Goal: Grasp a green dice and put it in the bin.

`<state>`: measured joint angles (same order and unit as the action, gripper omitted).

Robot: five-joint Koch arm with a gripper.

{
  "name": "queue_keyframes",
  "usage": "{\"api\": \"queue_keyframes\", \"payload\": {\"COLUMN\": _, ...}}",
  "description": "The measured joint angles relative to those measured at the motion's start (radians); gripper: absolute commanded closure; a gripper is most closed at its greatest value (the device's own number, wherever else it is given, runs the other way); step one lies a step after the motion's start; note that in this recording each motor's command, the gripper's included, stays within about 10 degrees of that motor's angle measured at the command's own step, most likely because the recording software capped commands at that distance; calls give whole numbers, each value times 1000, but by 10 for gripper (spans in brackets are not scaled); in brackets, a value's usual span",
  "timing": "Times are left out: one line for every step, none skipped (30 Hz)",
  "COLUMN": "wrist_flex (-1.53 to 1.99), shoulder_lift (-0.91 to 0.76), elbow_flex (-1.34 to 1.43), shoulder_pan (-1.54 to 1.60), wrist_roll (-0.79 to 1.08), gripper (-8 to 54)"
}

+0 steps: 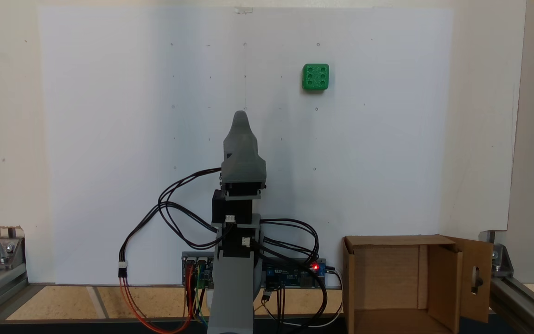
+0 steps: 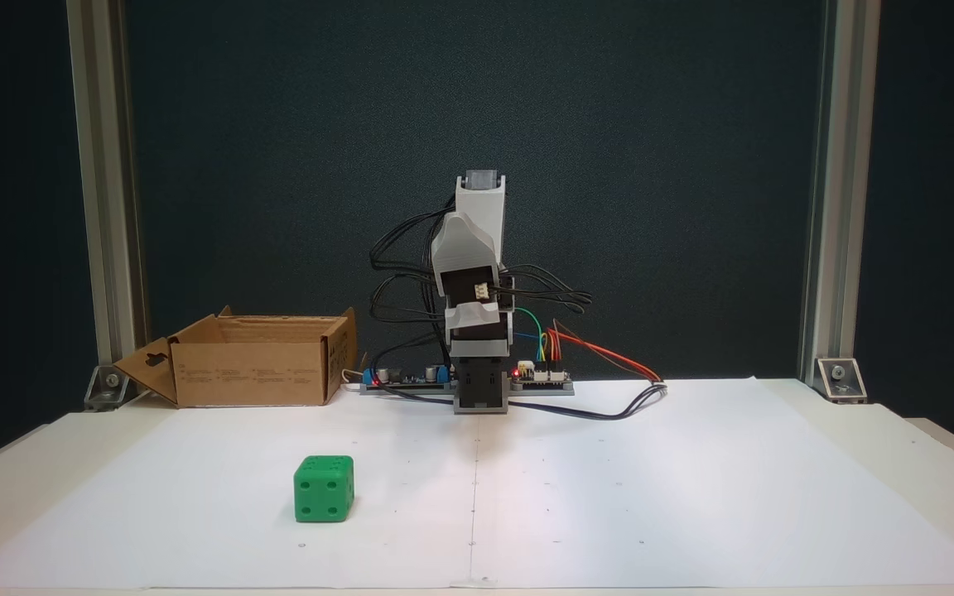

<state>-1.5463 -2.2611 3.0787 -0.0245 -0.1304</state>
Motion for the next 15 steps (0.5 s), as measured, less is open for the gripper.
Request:
{"api": "queue_keyframes", "payload": {"wrist_flex": 6, "shoulder_lift": 0, "elbow_flex": 0, "shoulder_pan": -23, "wrist_roll": -2, "gripper": 5}}
{"api": "queue_keyframes", "payload": {"wrist_flex": 21, "shoulder_lift": 0, "elbow_flex": 0, "shoulder_pan": -80, "wrist_roll": -2, "gripper": 5}}
{"api": "queue_keyframes", "payload": {"wrist_flex": 32, "shoulder_lift": 0, "elbow_flex": 0, "shoulder_pan": -91, "wrist_roll": 0, "gripper": 5}}
{"api": "queue_keyframes", "payload": {"wrist_flex": 32, "shoulder_lift": 0, "elbow_flex": 0, "shoulder_pan": -112, "wrist_roll": 0, "gripper": 5}}
{"api": "queue_keyframes", "payload": {"wrist_flex": 32, "shoulder_lift": 0, "elbow_flex": 0, "shoulder_pan": -123, "wrist_roll": 0, "gripper": 5}}
{"api": "queue_keyframes", "payload": {"wrist_flex": 31, "shoulder_lift": 0, "elbow_flex": 0, "shoulder_pan": -120, "wrist_roll": 0, "gripper": 5}}
{"api": "queue_keyframes", "payload": {"wrist_flex": 32, "shoulder_lift": 0, "elbow_flex": 0, "shoulder_pan": -135, "wrist_roll": 0, "gripper": 5}}
{"api": "queue_keyframes", "payload": {"wrist_flex": 32, "shoulder_lift": 0, "elbow_flex": 0, "shoulder_pan": -138, "wrist_roll": -2, "gripper": 5}}
{"api": "queue_keyframes", "payload": {"wrist_flex": 32, "shoulder_lift": 0, "elbow_flex": 0, "shoulder_pan": -137, "wrist_roll": 0, "gripper": 5}}
{"api": "queue_keyframes", "payload": {"wrist_flex": 32, "shoulder_lift": 0, "elbow_flex": 0, "shoulder_pan": -138, "wrist_roll": 0, "gripper": 5}}
{"api": "queue_keyframes", "payload": {"wrist_flex": 32, "shoulder_lift": 0, "elbow_flex": 0, "shoulder_pan": -138, "wrist_roll": 0, "gripper": 5}}
{"api": "queue_keyframes", "payload": {"wrist_flex": 32, "shoulder_lift": 0, "elbow_flex": 0, "shoulder_pan": -140, "wrist_roll": 0, "gripper": 5}}
{"api": "queue_keyframes", "payload": {"wrist_flex": 32, "shoulder_lift": 0, "elbow_flex": 0, "shoulder_pan": -140, "wrist_roll": 0, "gripper": 5}}
{"api": "queue_keyframes", "payload": {"wrist_flex": 32, "shoulder_lift": 0, "elbow_flex": 0, "shoulder_pan": -140, "wrist_roll": 0, "gripper": 5}}
{"api": "queue_keyframes", "payload": {"wrist_flex": 32, "shoulder_lift": 0, "elbow_flex": 0, "shoulder_pan": -140, "wrist_roll": 0, "gripper": 5}}
